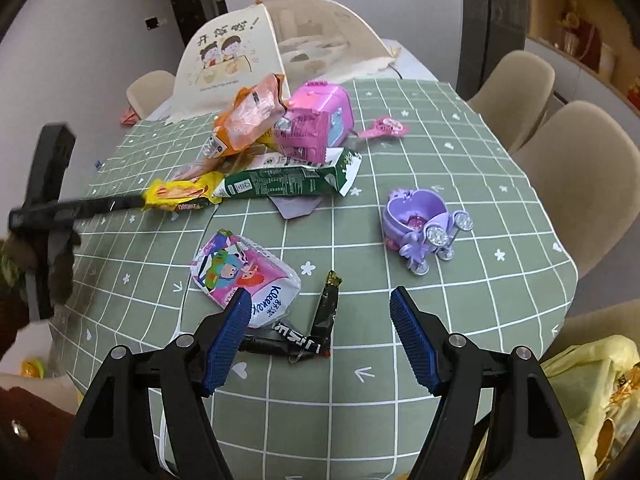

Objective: Collect trash
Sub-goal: 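Grasp the yellow snack packet with the left tool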

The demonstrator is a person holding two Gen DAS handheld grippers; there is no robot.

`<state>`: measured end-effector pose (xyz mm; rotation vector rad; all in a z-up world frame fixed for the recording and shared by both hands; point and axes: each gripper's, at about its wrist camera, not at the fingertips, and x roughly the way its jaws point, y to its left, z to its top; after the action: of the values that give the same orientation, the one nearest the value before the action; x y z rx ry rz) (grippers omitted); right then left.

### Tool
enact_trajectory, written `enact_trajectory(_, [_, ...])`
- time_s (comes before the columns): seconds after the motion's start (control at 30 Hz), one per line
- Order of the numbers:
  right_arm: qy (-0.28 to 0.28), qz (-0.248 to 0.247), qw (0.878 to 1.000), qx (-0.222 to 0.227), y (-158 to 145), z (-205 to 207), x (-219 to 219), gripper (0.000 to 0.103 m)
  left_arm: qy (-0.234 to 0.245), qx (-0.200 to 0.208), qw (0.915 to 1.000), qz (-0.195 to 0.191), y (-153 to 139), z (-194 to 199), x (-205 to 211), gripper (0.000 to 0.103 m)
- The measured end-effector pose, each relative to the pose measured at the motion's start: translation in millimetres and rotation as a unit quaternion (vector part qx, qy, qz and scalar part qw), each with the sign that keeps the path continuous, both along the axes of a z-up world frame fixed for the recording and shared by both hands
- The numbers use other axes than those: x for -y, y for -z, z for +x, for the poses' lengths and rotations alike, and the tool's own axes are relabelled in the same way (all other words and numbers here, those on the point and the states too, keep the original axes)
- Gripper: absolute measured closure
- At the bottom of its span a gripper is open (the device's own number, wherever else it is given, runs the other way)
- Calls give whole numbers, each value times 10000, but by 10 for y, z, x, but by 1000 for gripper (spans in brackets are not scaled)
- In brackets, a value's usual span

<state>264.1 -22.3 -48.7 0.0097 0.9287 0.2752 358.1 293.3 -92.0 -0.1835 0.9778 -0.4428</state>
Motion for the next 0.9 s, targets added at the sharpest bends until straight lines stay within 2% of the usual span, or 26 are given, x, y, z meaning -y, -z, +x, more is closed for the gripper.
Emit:
enact_trajectory(0.1, [-12, 51, 10000, 12, -24, -76, 41, 35, -264, 101, 9996, 6, -44, 143, -107, 36])
enact_trajectory(0.17, [0, -49, 10000, 10, -23, -128, 75, 35, -240, 174, 9996, 8, -66, 185, -134, 36])
enact_trajectory(0.3, [55, -141, 9998, -106, 29, -146, 143, 35, 232, 166, 9983, 514, 25, 377, -10, 36])
enact_trajectory(0.4, [111, -279, 9995, -82, 28, -136, 142, 35, 315, -5, 9963, 799, 192, 539, 76, 36])
enact_trajectory(0.47, [103, -383, 9992, -37, 31, -133, 126, 35, 371, -82, 9952, 900, 285, 524, 111, 36])
enact_trajectory(0.67, [-60, -498, 9986, -145, 134, -92, 68, 35, 603, -229, 9950, 758, 405, 207, 285, 36])
enact_trajectory(0.8, [-134, -433, 9988, -202, 174, -50, 22, 35, 187, -21, 9958, 895, 446, 94, 361, 36])
enact_trajectory(0.83, [-164, -446, 9987, -192, 174, -48, 10, 35, 77, -32, 9958, 914, 442, 90, 377, 39])
enact_trajectory(0.9, [-261, -563, 9980, -114, 154, -55, -26, 35, -210, -109, 9952, 948, 428, 99, 374, 57])
